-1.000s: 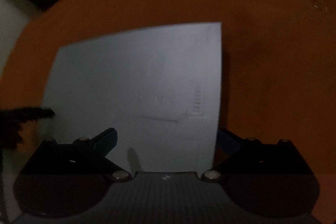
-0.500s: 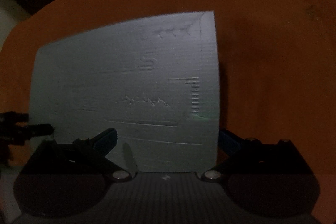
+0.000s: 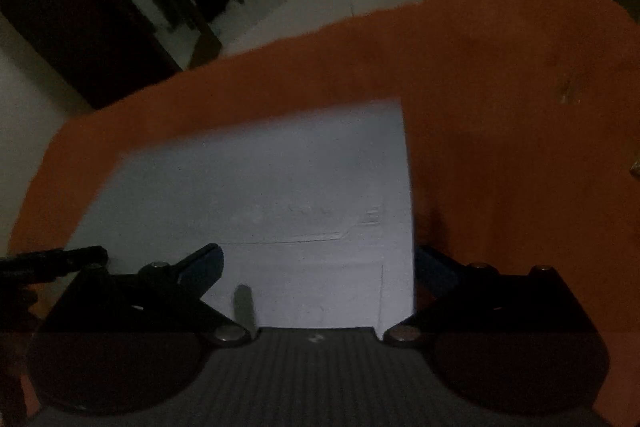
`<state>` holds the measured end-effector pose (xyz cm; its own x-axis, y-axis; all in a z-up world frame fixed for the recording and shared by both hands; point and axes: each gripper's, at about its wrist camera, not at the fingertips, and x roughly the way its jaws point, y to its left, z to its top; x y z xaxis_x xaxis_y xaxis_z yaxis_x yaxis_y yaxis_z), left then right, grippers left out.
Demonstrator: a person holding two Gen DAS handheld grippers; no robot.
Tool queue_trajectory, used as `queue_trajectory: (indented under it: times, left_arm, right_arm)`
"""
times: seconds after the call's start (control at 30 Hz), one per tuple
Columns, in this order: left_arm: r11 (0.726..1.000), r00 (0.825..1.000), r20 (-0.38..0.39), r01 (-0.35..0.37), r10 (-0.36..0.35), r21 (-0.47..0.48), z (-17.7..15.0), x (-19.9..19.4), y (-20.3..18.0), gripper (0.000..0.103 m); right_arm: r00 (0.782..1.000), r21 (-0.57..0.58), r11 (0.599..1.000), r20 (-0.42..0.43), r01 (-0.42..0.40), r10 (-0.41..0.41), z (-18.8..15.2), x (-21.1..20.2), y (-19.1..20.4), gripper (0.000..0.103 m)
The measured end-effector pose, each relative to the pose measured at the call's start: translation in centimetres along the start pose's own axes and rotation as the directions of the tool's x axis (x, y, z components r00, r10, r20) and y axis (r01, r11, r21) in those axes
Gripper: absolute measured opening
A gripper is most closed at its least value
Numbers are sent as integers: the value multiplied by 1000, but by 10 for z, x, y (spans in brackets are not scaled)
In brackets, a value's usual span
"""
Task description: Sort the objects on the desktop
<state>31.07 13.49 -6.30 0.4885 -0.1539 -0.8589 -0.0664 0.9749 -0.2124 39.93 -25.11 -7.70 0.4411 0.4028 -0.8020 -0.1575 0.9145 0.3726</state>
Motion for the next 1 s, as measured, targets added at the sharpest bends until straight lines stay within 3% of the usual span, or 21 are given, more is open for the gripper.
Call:
queue_trajectory:
  times: [0.07, 0.2, 0.33, 0.63, 0.8, 0.93, 1.0]
  left_arm:
    - [998, 999, 4, 41, -41, -41, -1, -17, 7, 102]
    - [999, 998, 31, 53, -53, -3, -20, -49, -8, 102]
    - [998, 998, 14, 68, -68, 12, -41, -72, -20, 102]
    - [997, 996, 61, 62, -64, 41, -139, -115, -37, 103]
    - [996, 995, 45, 82, -84, 40, -188, -97, -30, 103]
    - [996, 999, 1, 38, -38, 83, -221, -62, -22, 103]
    - [997, 998, 3, 69, -69, 38, -230, -55, -10, 103]
  right_arm:
    - [1000, 10, 1000, 3, -16, 16, 1, -25, 3, 103]
    - [998, 10, 999, 22, -51, 50, -8, -80, 8, 103]
    - [999, 8, 1000, 27, -27, 27, -25, -108, 23, 103]
    - [994, 22, 999, 104, -34, 32, -137, -196, 33, 103]
    - [984, 8, 1000, 176, 14, -15, -225, -207, 35, 103]
    - [982, 8, 997, 175, 76, -77, -261, -178, 31, 103]
    - [979, 8, 994, 174, 108, -107, -279, -164, 30, 103]
